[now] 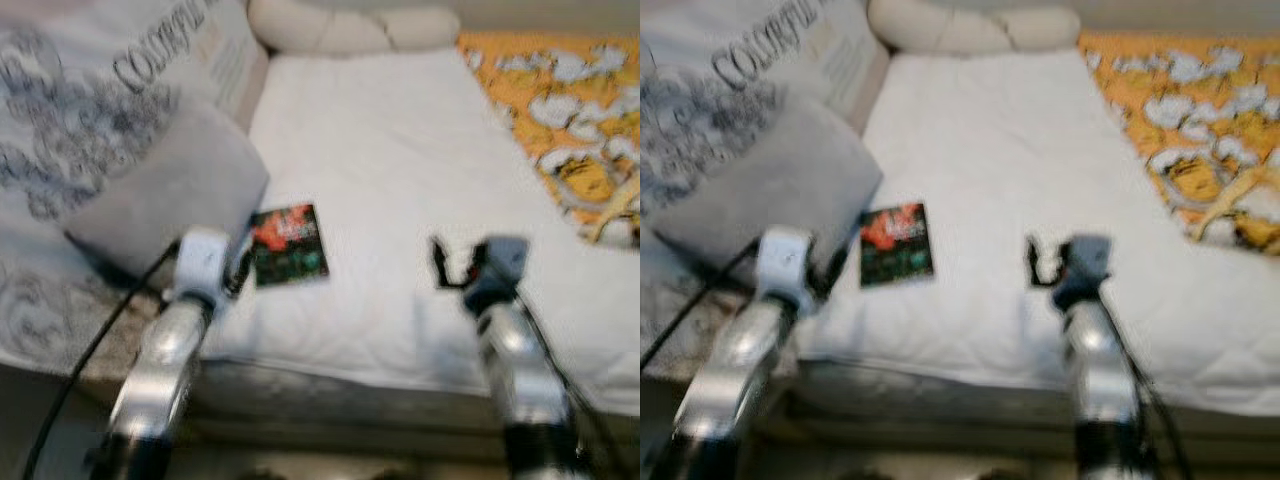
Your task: Clean up the room
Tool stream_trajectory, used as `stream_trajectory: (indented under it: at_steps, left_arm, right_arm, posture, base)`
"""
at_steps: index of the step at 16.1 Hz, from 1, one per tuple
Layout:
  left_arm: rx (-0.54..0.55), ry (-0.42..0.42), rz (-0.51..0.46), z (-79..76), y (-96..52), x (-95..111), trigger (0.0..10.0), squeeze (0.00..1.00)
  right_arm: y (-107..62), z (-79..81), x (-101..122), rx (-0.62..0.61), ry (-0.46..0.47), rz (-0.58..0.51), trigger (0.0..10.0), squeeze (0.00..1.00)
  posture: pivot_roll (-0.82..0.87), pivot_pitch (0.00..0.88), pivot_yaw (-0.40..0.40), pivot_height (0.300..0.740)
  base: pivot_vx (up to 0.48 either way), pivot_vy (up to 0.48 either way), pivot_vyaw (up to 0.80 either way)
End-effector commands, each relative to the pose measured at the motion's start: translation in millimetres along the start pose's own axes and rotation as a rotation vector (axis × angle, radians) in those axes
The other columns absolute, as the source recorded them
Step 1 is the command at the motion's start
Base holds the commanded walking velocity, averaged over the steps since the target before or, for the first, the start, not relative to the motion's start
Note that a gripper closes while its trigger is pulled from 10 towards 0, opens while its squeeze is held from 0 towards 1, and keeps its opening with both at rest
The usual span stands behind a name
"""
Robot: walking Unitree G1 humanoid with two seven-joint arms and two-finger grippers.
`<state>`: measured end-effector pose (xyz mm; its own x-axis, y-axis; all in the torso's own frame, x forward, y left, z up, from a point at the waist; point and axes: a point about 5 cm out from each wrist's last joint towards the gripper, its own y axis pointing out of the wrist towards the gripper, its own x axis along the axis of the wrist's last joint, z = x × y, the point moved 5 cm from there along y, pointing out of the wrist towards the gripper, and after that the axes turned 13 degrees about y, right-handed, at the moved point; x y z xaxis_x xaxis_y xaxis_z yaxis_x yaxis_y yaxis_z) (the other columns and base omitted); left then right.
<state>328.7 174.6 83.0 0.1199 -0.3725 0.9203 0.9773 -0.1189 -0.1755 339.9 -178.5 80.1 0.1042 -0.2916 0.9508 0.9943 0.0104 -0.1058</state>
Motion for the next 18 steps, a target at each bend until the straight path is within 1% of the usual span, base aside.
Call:
stream_trajectory:
  at_steps: [1,2,3,4,5,6,7,9,10,11,12,13,14,15,16,18]
  left_arm:
    - [0.025,-0.004,-0.019,5.8,-4.8,6.2,10.0,0.0]
    - [0.034,-0.007,-0.013,7.8,-10.0,3.4,10.0,0.0]
    - [0.038,-0.014,-0.003,7.2,-16.7,-0.8,10.0,0.0]
    - [0.036,-0.018,0.006,5.3,-22.5,-4.5,10.0,0.0]
    - [0.036,-0.02,0.01,4.3,-24.8,-5.6,10.0,0.0]
    - [0.034,-0.015,0.014,2.6,-27.9,-6.4,10.0,0.0]
    - [0.034,-0.008,0.019,0.4,-32.5,-7.4,10.0,0.0]
    - [0.036,-0.009,0.021,-0.4,-35.1,-7.9,10.0,0.0]
    - [0.037,-0.01,0.023,-0.6,-36.0,-7.9,10.0,0.0]
    - [0.038,-0.018,0.029,-1.0,-37.9,-8.7,10.0,0.0]
    - [0.037,-0.021,0.031,-1.2,-38.4,-9.1,10.0,0.0]
    - [0.034,-0.019,0.033,-1.5,-38.7,-9.8,10.0,0.0]
    - [0.033,-0.018,0.034,-1.5,-38.8,-10.1,10.0,0.0]
    - [0.037,-0.015,0.033,-0.2,-38.2,-9.0,10.0,0.0]
    - [0.041,-0.012,0.028,0.9,-36.9,-7.2,10.0,0.0]
    - [0.043,-0.006,0.02,0.6,-35.0,-4.2,10.0,0.0]
  right_arm:
    - [-6.4,-3.6,5.0,-0.01,-0.001,-0.012,10.0,0.0]
    - [-13.0,-1.4,3.2,-0.002,-0.007,-0.011,10.0,0.0]
    - [-21.6,0.4,0.4,0.014,-0.028,-0.008,10.0,0.0]
    - [-28.9,-0.4,-3.1,0.01,-0.029,0.002,10.0,0.0]
    - [-32.1,-1.3,-4.3,0.002,-0.024,0.011,10.0,0.0]
    - [-37.8,-3.7,-5.5,-0.012,-0.024,0.019,10.0,0.0]
    - [-46.9,-11.3,-4.3,-0.053,-0.009,0.014,10.0,0.0]
    - [-52.4,-21.4,-1.9,-0.108,0.031,-0.002,10.0,0.0]
    - [-54.1,-24.7,-1.4,-0.126,0.044,-0.004,10.0,0.16]
    - [-56.4,-25.5,-1.6,-0.129,0.043,0.001,10.0,0.53]
    - [-56.8,-24.5,-1.8,-0.122,0.038,0.003,10.0,0.68]
    - [-57.1,-21.7,-2.1,-0.108,0.027,0.006,10.0,0.75]
    - [-57.0,-17.8,-3.3,-0.088,0.012,0.013,10.0,0.78]
    - [-56.4,-10.0,-5.8,-0.047,-0.035,0.031,10.0,0.6]
    - [-55.6,-7.3,-7.6,-0.035,-0.05,0.04,10.0,0.0]
    - [-54.6,-11.7,-8.9,-0.057,-0.042,0.041,10.0,0.0]
  posture:
    - [-0.04,0.0,0.03,0.74]
    - [-0.04,0.0,0.028,0.74]
    - [-0.04,0.0,0.017,0.74]
    - [-0.04,0.0,0.009,0.74]
    - [-0.04,0.0,0.007,0.74]
    - [-0.03,0.0,-0.007,0.74]
    - [-0.02,0.0,-0.015,0.74]
    - [-0.03,0.0,-0.014,0.74]
    - [-0.03,0.0,-0.014,0.74]
    - [-0.03,0.0,-0.006,0.74]
    - [-0.03,0.0,-0.006,0.74]
    - [-0.03,0.0,-0.003,0.74]
    - [-0.03,0.0,-0.004,0.74]
    - [-0.02,0.0,-0.003,0.74]
    - [-0.02,0.0,-0.003,0.74]
    - [-0.02,0.0,-0.001,0.74]
  base:
    - [0.0,-0.334,0.0]
    - [0.0,-0.337,0.0]
    - [0.0,-0.341,0.0]
    - [0.0,-0.334,0.0]
    - [0.0,-0.334,0.0]
    - [0.0,-0.337,0.0]
    - [0.0,-0.337,0.0]
    - [0.0,-0.336,0.0]
    - [0.0,-0.334,0.0]
    - [0.0,-0.337,0.0]
    - [0.0,-0.337,0.0]
    - [0.0,-0.334,0.0]
    - [0.0,-0.341,0.0]
    - [0.0,-0.337,0.0]
    - [0.0,-0.337,0.0]
    - [0.0,-0.337,0.0]
